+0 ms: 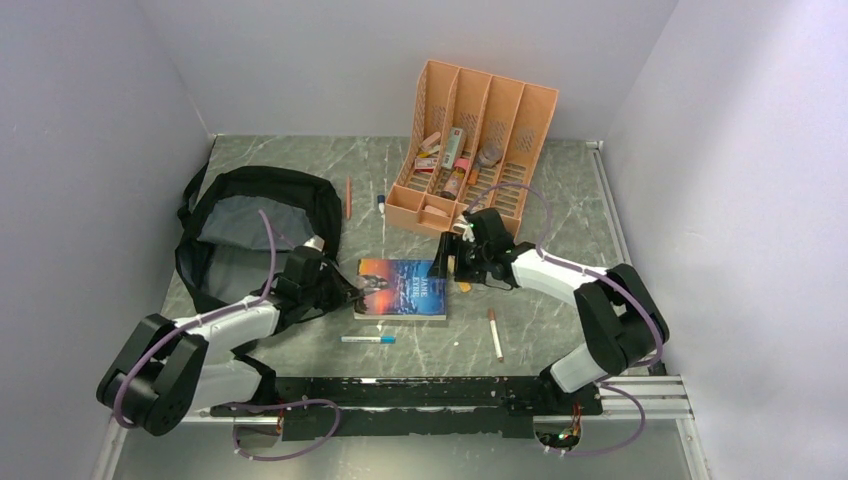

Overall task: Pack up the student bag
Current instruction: Pick up the book from the center of the board.

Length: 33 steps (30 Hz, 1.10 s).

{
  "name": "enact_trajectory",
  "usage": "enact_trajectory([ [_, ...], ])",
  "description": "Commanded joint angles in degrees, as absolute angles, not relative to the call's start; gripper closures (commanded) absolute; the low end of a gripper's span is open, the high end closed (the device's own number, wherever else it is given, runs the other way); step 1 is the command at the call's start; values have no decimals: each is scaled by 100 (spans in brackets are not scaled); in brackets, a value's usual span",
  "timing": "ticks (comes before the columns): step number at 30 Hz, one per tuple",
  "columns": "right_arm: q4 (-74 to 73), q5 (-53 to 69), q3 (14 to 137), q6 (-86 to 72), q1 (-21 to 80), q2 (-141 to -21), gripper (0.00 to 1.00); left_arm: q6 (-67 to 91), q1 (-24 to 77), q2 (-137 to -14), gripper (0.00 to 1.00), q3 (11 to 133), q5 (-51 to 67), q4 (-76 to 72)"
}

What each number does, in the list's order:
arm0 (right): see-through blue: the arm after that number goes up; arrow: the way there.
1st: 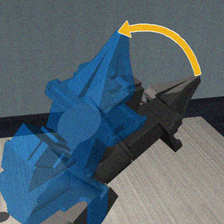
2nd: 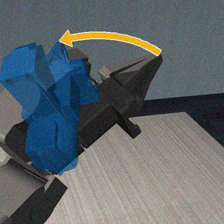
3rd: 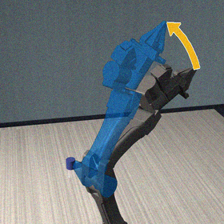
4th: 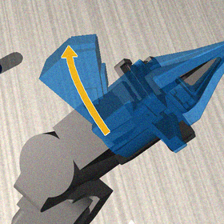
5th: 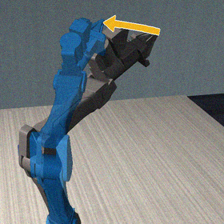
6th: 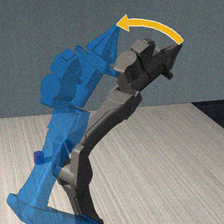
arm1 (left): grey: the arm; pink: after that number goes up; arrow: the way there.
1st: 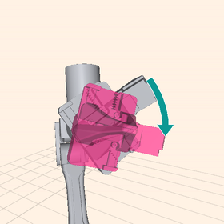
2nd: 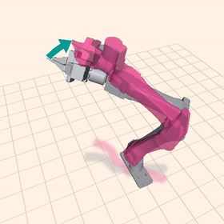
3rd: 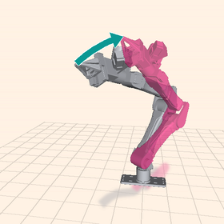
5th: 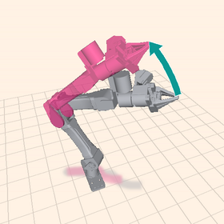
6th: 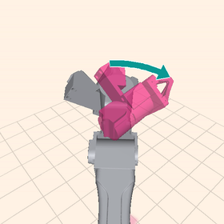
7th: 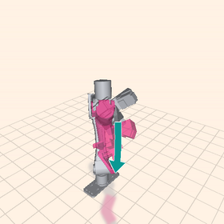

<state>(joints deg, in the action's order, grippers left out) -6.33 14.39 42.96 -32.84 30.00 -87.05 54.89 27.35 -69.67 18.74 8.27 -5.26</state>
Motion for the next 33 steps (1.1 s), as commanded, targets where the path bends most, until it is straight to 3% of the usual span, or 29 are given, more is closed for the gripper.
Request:
enact_trajectory([
  [1,-293,1980,4281,-3206,2835,-8860,18,5137,2770,-7651,95,1450,404,785],
  [7,-183,2133,4338,-3222,2763,-9197,18,5242,2890,-7860,95,1446,379,653],
  [19,-247,1179,4223,-3169,2362,-9396,16,5336,3153,-8714,95,1344,681,-327],
  [33,751,2096,4027,-3594,2039,-10012,16,5225,3153,-9123,95,1508,722,-415],
])
